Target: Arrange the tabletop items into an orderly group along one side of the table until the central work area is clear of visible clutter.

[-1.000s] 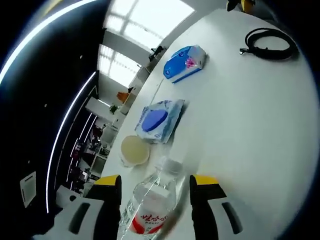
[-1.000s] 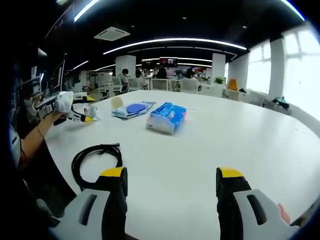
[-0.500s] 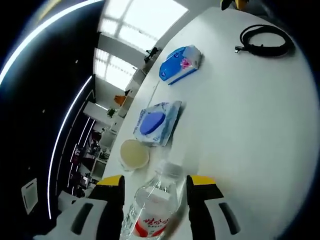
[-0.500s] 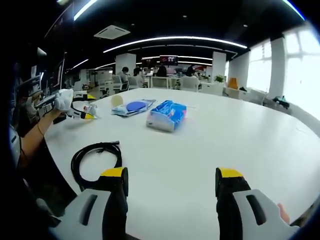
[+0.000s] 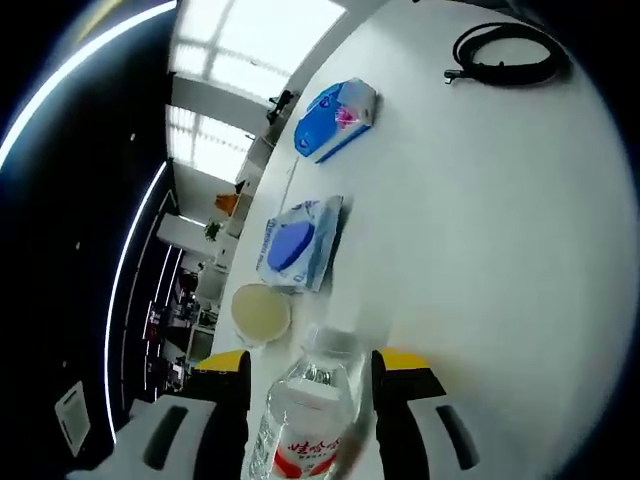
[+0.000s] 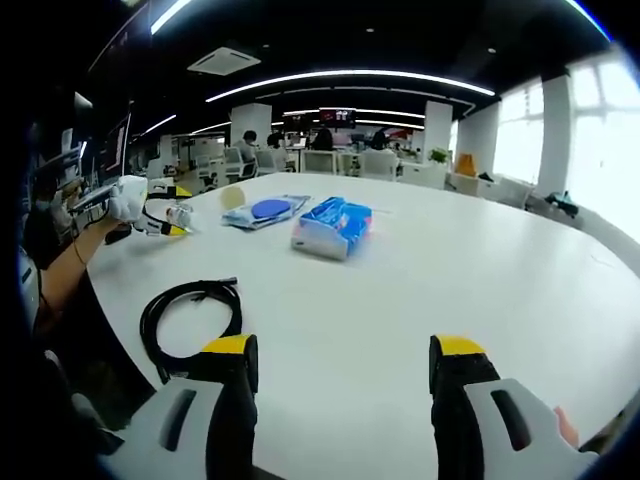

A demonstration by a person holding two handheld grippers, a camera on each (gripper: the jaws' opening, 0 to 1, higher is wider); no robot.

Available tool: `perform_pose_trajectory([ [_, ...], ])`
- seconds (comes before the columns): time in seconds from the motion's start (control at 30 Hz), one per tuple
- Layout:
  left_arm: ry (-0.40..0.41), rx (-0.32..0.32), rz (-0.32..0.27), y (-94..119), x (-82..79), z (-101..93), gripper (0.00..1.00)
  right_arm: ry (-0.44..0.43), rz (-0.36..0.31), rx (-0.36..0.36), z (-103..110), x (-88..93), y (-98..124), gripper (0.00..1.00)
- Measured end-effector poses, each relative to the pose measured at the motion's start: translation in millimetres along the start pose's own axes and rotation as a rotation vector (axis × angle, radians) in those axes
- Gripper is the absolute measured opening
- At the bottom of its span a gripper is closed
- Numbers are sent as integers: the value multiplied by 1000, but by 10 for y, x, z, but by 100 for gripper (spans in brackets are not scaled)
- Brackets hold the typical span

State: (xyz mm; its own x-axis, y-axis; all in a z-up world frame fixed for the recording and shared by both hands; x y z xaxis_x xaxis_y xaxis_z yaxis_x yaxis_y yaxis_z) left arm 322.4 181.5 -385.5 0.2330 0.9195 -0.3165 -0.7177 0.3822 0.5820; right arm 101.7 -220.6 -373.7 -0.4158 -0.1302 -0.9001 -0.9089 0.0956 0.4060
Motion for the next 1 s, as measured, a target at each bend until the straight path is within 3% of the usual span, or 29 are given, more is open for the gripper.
perform_pose_trajectory([
  [0.6,-82,42,13,-54,-48,-42,43,-7,-7,4,-1,-8,11,66],
  [0.83,-100,26,32,-53,-33,-2,34,-12,-10,6,-12,-11,11,66],
  [1.0,-98,62,14,-78,-45,-38,35,-11,-10,8,-15,-13,12,66],
])
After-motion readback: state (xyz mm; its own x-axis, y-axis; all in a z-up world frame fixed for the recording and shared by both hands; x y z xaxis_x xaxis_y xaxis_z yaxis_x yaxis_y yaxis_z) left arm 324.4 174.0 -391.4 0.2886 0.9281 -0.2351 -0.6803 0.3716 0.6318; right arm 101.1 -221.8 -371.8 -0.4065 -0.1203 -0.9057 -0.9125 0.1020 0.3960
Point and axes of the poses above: the point that each gripper's makers call its tool centre point, and the gripper's own axes: y roughly backward along the fingers, z roughly to its left, x roughly out of its underside, the point moved 5 cm from there along y, roughly backward along the fingers, and after that the axes turned 12 degrees about x, right-handed, at the moved point
